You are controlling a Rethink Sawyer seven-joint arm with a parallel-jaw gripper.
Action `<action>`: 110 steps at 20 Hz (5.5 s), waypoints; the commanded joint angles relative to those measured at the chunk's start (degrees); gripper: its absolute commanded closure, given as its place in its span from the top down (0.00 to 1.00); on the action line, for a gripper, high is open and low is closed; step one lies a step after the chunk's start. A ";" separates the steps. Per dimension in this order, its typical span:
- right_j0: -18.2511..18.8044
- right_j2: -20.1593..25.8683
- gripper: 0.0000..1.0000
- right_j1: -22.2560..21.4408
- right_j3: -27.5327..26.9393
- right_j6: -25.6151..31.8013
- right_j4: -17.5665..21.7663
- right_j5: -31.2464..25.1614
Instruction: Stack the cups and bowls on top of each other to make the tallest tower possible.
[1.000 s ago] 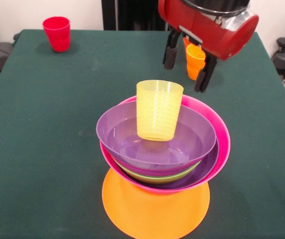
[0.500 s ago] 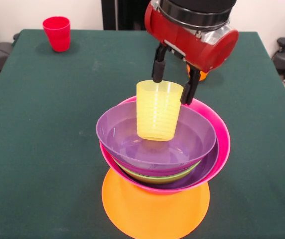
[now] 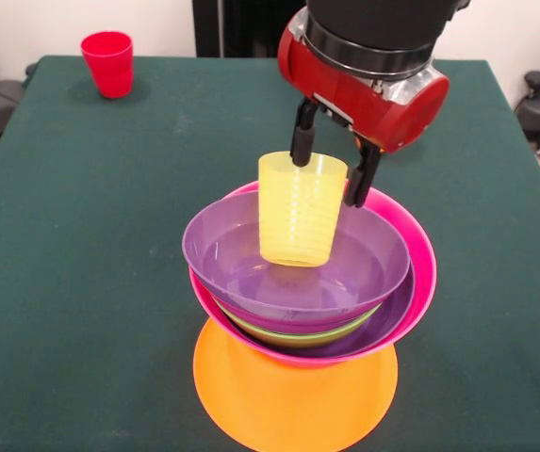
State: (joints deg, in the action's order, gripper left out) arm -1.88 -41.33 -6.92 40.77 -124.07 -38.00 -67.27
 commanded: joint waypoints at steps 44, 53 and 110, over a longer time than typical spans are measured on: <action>5.11 11.22 1.00 11.19 -14.27 1.58 3.18 4.90; 4.74 11.87 1.00 10.83 -13.31 1.00 3.49 5.11; 1.23 9.37 1.00 -1.34 -0.15 0.26 7.30 -1.62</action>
State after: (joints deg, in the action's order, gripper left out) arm 1.55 -38.42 -5.55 29.34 -124.07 -35.95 -71.88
